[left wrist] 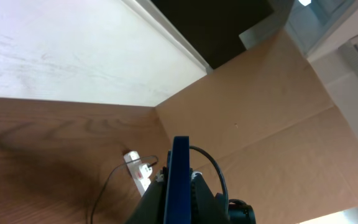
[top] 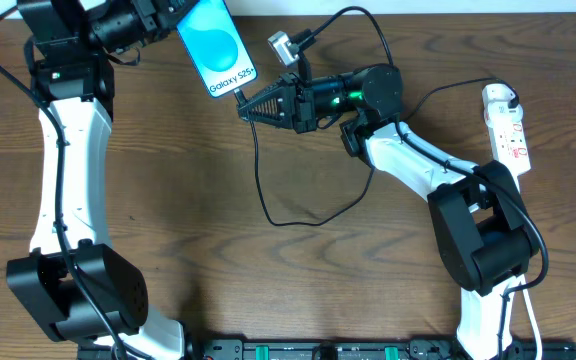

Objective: Plug charger to phone and switch on socket
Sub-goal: 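Push the plug up into the phone's bottom port with the right gripper, then open the right gripper and withdraw it toward the power strip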

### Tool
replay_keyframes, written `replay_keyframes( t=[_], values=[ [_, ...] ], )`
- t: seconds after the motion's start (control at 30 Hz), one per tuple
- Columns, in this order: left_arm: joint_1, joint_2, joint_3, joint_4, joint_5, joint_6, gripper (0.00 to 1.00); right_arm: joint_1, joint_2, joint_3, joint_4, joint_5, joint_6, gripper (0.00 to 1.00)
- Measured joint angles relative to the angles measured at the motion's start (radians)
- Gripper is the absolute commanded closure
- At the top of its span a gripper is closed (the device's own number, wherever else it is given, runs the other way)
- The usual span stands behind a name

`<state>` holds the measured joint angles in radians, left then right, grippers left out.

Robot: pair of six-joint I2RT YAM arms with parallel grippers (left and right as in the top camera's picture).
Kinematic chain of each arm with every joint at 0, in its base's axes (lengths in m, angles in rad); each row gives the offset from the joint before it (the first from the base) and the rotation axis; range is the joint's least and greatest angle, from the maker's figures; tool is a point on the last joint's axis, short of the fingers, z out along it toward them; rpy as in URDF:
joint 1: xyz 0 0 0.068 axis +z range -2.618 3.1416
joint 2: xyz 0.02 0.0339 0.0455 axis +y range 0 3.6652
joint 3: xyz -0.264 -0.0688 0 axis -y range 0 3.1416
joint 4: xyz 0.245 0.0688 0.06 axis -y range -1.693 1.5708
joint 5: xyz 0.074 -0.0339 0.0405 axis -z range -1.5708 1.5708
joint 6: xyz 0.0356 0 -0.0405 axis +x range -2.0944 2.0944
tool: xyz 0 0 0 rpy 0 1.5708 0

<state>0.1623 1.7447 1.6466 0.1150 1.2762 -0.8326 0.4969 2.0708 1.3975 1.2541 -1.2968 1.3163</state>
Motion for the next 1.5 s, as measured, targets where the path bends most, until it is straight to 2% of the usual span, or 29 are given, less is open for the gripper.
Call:
replay_keyframes(
  t=[0.27,0.73,1.37,1.4,1.43,1.5],
  values=[
    [-0.001,0.0,0.0,-0.053,-0.019,0.043,0.93,0.002,0.0,-0.005,-0.001,0.008,0.0,0.99],
    [-0.04,0.0,0.0,-0.05,-0.093,0.06,0.93,0.019,0.0,-0.008,-0.003,0.071,0.0,0.99],
    [-0.04,0.0,0.0,-0.002,-0.112,0.082,0.93,0.02,0.0,-0.011,-0.061,0.143,0.0,0.99],
    [-0.04,0.0,0.0,-0.002,-0.112,0.082,0.92,0.02,0.0,-0.011,-0.061,0.143,0.0,0.94],
    [-0.04,0.0,0.0,-0.002,-0.112,0.082,0.93,0.02,0.0,-0.011,-0.061,0.144,0.0,0.82],
    [-0.04,0.0,0.0,-0.005,-0.103,0.082,0.93,0.021,0.0,-0.011,-0.06,0.18,0.001,0.32]
  ],
)
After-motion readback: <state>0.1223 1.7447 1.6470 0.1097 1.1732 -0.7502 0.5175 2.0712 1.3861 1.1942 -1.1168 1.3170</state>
